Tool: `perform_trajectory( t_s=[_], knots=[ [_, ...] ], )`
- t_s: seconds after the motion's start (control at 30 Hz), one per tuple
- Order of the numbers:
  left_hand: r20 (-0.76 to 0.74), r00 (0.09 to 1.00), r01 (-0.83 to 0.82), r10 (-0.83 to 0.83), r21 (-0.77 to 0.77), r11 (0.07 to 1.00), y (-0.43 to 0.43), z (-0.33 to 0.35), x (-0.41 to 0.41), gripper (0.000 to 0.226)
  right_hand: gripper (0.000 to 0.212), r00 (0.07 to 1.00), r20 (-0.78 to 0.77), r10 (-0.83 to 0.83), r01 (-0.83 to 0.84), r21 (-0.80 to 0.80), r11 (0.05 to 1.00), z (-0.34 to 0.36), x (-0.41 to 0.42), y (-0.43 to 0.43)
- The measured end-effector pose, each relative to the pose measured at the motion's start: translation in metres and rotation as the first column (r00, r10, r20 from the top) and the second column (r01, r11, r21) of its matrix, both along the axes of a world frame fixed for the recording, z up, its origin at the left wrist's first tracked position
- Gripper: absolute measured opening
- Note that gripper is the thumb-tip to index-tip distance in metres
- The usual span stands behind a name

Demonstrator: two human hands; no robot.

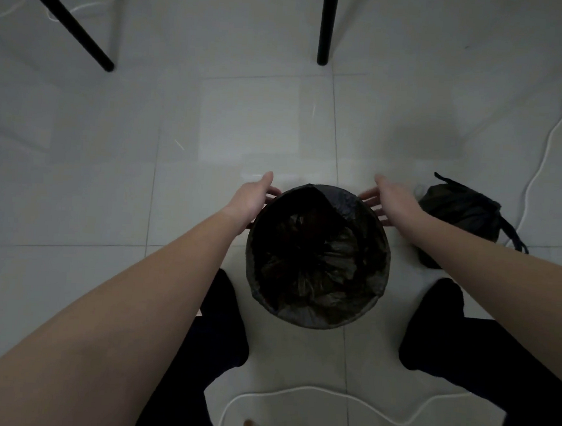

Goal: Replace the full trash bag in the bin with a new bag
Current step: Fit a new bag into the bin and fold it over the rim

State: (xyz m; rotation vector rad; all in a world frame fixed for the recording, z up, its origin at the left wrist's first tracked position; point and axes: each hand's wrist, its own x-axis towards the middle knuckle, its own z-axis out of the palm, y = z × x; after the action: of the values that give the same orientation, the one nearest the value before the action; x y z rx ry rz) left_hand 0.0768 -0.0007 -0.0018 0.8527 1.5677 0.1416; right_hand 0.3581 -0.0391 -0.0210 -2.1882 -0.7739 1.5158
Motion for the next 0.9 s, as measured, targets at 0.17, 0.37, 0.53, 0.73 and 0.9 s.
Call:
perform_trajectory(
  t_s=[0.17, 0.37, 0.53, 0.73, 0.9],
  knots=[
    [0.012, 0.993, 0.122, -0.121, -0.060, 0.991, 0.003, 0.009, 0.000, 0.069, 0.066, 0.998, -0.027, 0.061, -0.062, -0.029, 0.998, 0.012, -0.013, 0.000],
    [0.038, 0.983, 0.185, -0.181, -0.169, 0.968, -0.007, -0.007, 0.007, 0.077, 0.076, 0.973, -0.225, 0.059, -0.096, -0.160, 0.982, -0.005, -0.022, -0.010],
    [0.005, 0.968, 0.248, -0.250, -0.144, 0.958, -0.009, -0.002, -0.002, 0.070, 0.057, 0.960, -0.149, 0.238, -0.260, -0.158, 0.952, 0.005, -0.013, -0.004],
    [-0.205, 0.844, 0.485, -0.496, -0.101, 0.868, -0.014, 0.030, -0.026, 0.045, 0.029, 0.847, 0.029, 0.530, -0.518, -0.175, 0.837, 0.038, 0.009, -0.017],
    [-0.405, 0.706, 0.589, -0.581, -0.119, 0.799, -0.052, 0.029, -0.024, 0.017, 0.018, 0.787, 0.195, 0.585, -0.554, -0.192, 0.810, 0.040, 0.004, -0.051]
  ],
)
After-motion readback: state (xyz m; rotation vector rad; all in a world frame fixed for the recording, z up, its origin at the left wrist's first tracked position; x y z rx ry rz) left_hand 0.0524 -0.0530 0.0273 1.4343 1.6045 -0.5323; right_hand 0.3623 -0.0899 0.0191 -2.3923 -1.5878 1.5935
